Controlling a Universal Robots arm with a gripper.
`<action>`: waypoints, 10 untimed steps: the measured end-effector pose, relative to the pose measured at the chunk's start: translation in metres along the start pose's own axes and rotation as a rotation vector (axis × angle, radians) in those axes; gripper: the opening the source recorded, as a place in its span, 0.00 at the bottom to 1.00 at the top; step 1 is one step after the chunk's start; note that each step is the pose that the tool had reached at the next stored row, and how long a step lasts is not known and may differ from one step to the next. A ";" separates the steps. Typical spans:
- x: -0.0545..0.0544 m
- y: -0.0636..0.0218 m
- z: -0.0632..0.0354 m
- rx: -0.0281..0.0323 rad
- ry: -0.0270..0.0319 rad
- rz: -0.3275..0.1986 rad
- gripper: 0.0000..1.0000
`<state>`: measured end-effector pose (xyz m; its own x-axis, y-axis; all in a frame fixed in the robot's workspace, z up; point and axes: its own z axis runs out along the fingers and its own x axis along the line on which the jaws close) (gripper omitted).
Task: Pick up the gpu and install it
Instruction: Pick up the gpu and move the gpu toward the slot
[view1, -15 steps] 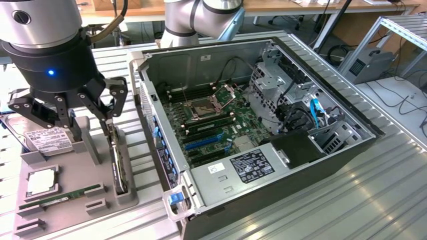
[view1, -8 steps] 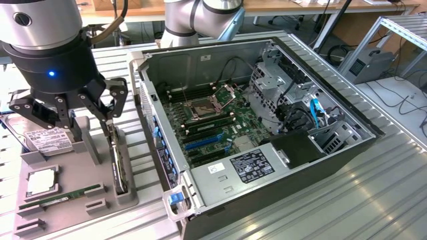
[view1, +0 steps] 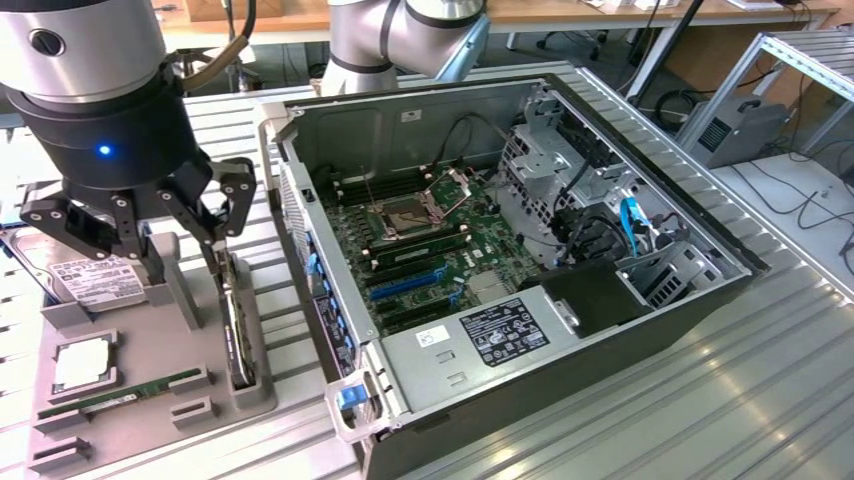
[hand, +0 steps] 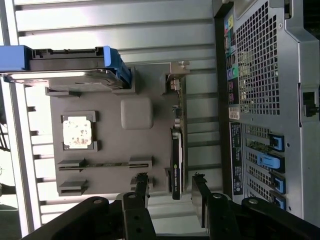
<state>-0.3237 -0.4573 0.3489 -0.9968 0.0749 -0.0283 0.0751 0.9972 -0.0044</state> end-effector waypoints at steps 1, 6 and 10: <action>0.000 0.0000 0.0002 0.0000 0.0000 0.000 0.48; 0.000 0.0000 0.0013 0.0000 0.0000 0.000 0.48; 0.000 0.0000 0.0021 0.0000 0.0000 0.000 0.48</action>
<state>-0.3237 -0.4573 0.3468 -0.9968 0.0749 -0.0283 0.0751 0.9972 -0.0044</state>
